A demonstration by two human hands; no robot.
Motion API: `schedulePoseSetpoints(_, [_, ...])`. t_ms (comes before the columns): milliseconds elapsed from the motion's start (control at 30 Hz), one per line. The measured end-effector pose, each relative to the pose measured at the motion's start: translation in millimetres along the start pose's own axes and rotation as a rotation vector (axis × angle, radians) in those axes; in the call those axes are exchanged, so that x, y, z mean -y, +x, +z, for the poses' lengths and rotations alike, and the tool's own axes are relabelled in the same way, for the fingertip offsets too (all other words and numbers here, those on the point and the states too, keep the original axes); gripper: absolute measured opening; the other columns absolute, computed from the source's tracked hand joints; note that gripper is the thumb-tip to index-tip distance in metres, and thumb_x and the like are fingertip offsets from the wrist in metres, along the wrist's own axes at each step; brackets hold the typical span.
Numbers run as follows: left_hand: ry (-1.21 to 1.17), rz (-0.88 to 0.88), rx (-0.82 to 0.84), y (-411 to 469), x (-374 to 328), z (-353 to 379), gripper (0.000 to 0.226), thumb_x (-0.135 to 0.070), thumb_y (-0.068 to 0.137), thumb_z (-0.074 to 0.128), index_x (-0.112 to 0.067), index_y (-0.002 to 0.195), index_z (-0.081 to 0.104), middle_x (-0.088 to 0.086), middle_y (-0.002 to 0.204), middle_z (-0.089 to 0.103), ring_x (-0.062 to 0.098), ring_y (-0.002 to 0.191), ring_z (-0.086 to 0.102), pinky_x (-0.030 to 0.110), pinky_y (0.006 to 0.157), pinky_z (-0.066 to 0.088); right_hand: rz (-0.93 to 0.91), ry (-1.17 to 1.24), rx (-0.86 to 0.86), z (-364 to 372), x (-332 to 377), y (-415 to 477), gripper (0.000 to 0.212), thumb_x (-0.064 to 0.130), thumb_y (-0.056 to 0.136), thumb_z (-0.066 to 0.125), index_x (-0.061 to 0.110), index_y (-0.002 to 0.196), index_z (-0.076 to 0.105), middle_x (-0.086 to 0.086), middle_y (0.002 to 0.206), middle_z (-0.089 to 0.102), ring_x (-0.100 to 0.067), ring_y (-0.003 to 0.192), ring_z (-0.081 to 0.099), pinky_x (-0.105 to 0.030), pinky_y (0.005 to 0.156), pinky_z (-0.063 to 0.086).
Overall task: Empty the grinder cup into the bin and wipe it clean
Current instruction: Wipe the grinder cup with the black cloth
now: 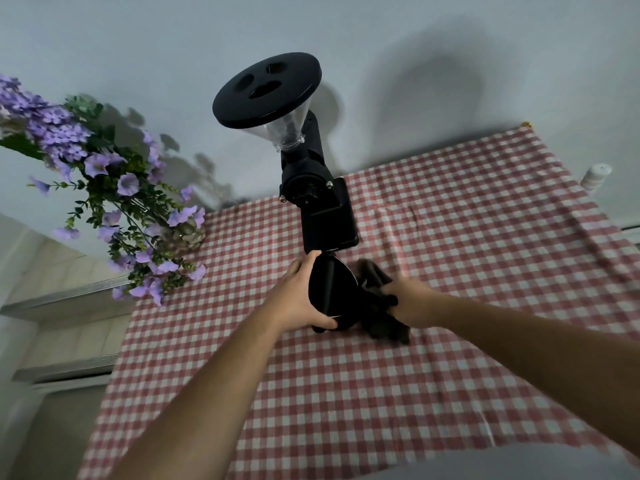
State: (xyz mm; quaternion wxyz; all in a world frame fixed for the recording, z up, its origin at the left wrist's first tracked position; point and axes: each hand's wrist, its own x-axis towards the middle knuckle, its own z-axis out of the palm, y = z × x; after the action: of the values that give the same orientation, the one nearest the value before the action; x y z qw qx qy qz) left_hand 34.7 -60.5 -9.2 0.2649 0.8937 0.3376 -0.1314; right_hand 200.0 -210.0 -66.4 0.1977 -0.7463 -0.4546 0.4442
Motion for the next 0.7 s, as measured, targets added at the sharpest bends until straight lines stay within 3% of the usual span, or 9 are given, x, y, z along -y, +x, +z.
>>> schedulePoseSetpoints(33, [0.022,0.027,0.028,0.6,2.2,-3.4,0.128,-0.034,0.053,0.092,-0.039,0.148,0.006,-0.013,0.155,0.014,0.021,0.135,0.033,0.043,0.099,0.047,0.008,-0.037,0.027,-7.1,2.8,0.2,0.018,0.004,0.090,0.047,0.019,0.088,0.056,-0.001,0.091,0.057,-0.013,0.077,0.059,-0.018,0.055,0.044])
schedulePoseSetpoints(100, [0.072,0.064,0.056,3.2,2.4,-6.5,0.128,-0.029,0.053,0.092,-0.041,0.147,0.006,-0.015,0.154,0.012,0.022,0.136,0.031,0.043,0.097,0.049,-0.024,0.054,-0.090,-25.7,16.2,6.8,0.028,0.003,0.091,0.047,0.026,0.076,0.054,0.000,0.084,0.059,-0.013,0.074,0.059,-0.018,0.055,0.043])
schedulePoseSetpoints(167, [0.144,0.058,0.076,5.5,0.0,-7.4,0.132,-0.028,0.054,0.091,-0.041,0.148,0.000,-0.014,0.157,0.006,0.023,0.138,0.029,0.043,0.097,0.049,-0.085,0.256,-0.295,-37.7,31.2,15.9,0.028,0.002,0.092,0.045,0.024,0.080,0.058,0.002,0.081,0.061,-0.016,0.077,0.060,-0.018,0.061,0.042])
schedulePoseSetpoints(233, [0.199,0.045,0.100,8.3,-0.8,-7.6,0.135,-0.029,0.056,0.089,-0.040,0.150,-0.006,-0.013,0.159,0.000,0.025,0.139,0.028,0.043,0.097,0.049,-0.115,0.390,-0.375,-36.9,39.8,21.0,0.022,0.004,0.094,0.043,0.018,0.092,0.059,0.004,0.083,0.061,-0.015,0.080,0.059,-0.019,0.065,0.042])
schedulePoseSetpoints(333, [0.192,0.078,0.106,10.4,0.5,-8.2,0.132,-0.025,0.055,0.087,-0.043,0.148,-0.004,-0.014,0.158,0.002,0.026,0.133,0.035,0.039,0.087,0.054,-0.035,0.356,-0.296,-17.4,33.6,22.6,0.021,0.004,0.095,0.041,0.013,0.104,0.059,-0.004,0.091,0.062,-0.021,0.083,0.062,-0.025,0.067,0.050])
schedulePoseSetpoints(433, [0.266,0.129,0.072,10.9,3.5,-8.4,0.129,-0.030,0.055,0.087,-0.045,0.145,-0.002,-0.009,0.155,0.012,0.023,0.126,0.040,0.033,0.082,0.054,0.078,0.231,-0.189,-1.6,23.0,13.9,0.026,0.005,0.095,0.041,0.006,0.118,0.053,-0.005,0.092,0.056,-0.017,0.073,0.056,-0.018,0.055,0.044])
schedulePoseSetpoints(600, [0.287,0.118,0.012,9.9,5.5,-6.2,0.127,-0.038,0.051,0.087,-0.047,0.143,-0.001,-0.001,0.149,0.023,0.023,0.120,0.044,0.034,0.077,0.054,0.084,0.069,0.188,-12.2,14.2,-19.9,0.014,0.009,0.091,0.050,0.011,0.101,0.059,-0.007,0.099,0.060,-0.018,0.089,0.060,-0.022,0.065,0.047])
schedulePoseSetpoints(633, [0.280,0.106,0.008,9.1,4.8,-5.3,0.128,-0.040,0.051,0.087,-0.048,0.143,-0.001,-0.001,0.150,0.023,0.024,0.119,0.045,0.036,0.076,0.055,0.068,0.066,0.187,-21.3,15.3,-21.0,0.013,0.007,0.090,0.050,0.012,0.097,0.060,-0.007,0.097,0.062,-0.019,0.088,0.061,-0.023,0.067,0.048])
schedulePoseSetpoints(700, [0.284,0.076,-0.007,7.3,3.2,-2.6,0.128,-0.042,0.050,0.088,-0.050,0.142,-0.001,0.000,0.152,0.022,0.025,0.116,0.049,0.039,0.073,0.057,0.059,0.149,0.011,-41.6,19.9,-14.1,0.016,0.006,0.091,0.048,0.014,0.096,0.061,-0.007,0.092,0.064,-0.018,0.084,0.062,-0.027,0.068,0.050])
